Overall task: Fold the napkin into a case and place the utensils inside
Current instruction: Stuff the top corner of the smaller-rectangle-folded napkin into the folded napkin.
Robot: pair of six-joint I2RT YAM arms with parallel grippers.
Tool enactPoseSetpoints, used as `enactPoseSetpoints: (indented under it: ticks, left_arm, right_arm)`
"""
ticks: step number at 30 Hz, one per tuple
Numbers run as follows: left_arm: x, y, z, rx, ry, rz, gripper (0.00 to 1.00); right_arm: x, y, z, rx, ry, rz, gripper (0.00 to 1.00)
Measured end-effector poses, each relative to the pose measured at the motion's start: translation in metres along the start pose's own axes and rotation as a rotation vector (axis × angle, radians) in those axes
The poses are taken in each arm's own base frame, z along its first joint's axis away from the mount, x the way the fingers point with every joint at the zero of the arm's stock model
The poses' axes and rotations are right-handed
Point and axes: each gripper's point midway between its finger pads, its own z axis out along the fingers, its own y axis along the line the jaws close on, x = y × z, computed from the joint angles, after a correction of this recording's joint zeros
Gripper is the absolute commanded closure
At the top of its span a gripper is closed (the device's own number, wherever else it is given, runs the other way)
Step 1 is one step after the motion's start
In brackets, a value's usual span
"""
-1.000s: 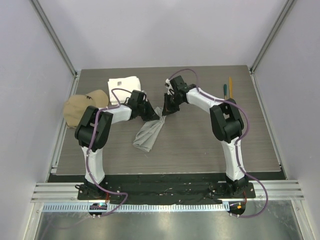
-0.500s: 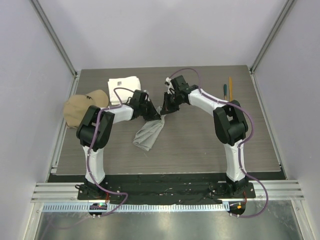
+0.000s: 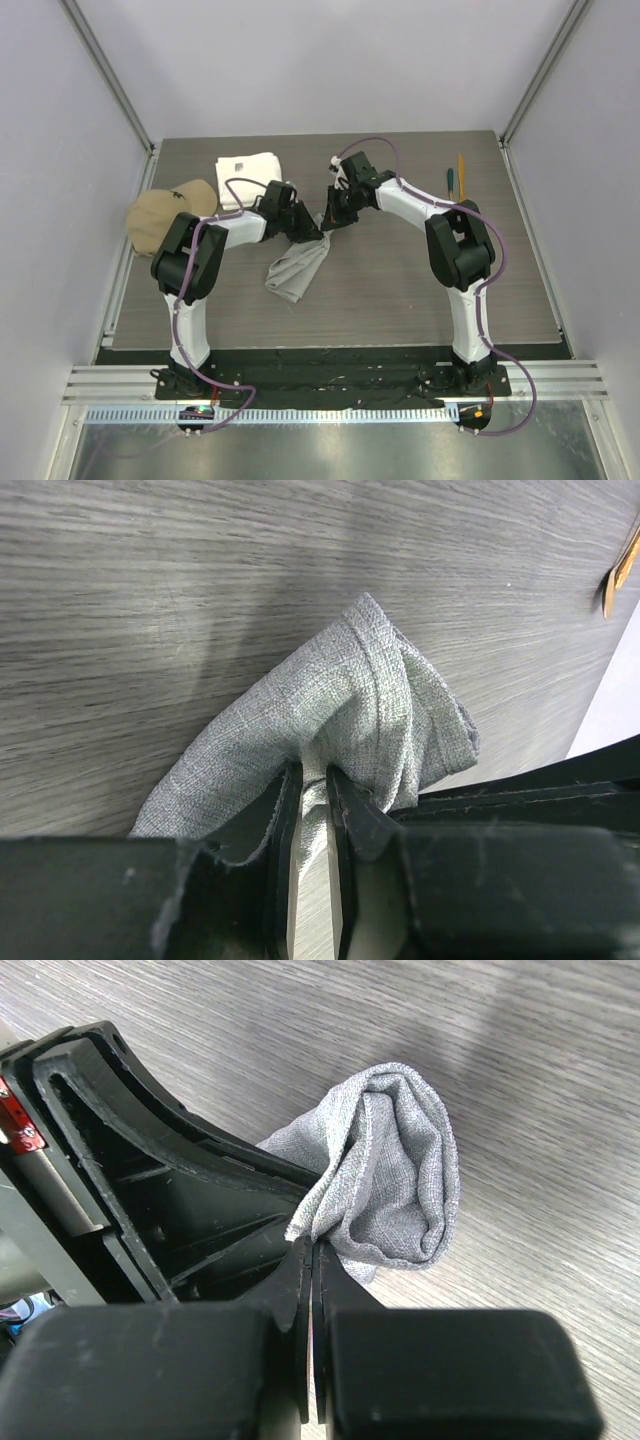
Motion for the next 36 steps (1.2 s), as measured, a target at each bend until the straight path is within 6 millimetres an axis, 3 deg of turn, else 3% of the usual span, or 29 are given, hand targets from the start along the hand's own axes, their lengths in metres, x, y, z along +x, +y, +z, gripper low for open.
enactPoseSetpoints:
  ticks: [9, 18, 23, 26, 30, 36]
  left_arm:
    - [-0.004, -0.012, 0.009, 0.093, -0.026, -0.051, 0.82]
    - [-0.002, -0.009, 0.014, 0.253, -0.132, -0.139, 0.86]
    - [-0.002, -0.005, 0.012, 0.257, -0.201, -0.143, 0.83]
    - [-0.004, -0.012, 0.014, 0.247, -0.174, -0.13, 0.83]
    - [-0.013, -0.028, 0.014, 0.262, -0.174, -0.12, 0.83]
    - [-0.012, -0.029, 0.016, 0.263, -0.167, -0.125, 0.85]
  right_arm:
    - [-0.001, -0.004, 0.0, 0.015, -0.007, -0.002, 0.99]
    - [0.005, -0.018, 0.01, 0.038, -0.02, -0.015, 0.99]
    - [0.006, -0.026, 0.012, 0.064, -0.036, -0.024, 0.98]
    - [0.005, -0.034, 0.008, 0.096, -0.059, -0.028, 0.98]
    - [0.021, -0.049, 0.007, 0.131, -0.032, 0.002, 0.98]
    - [0.021, -0.048, 0.004, 0.111, -0.03, 0.036, 0.98]
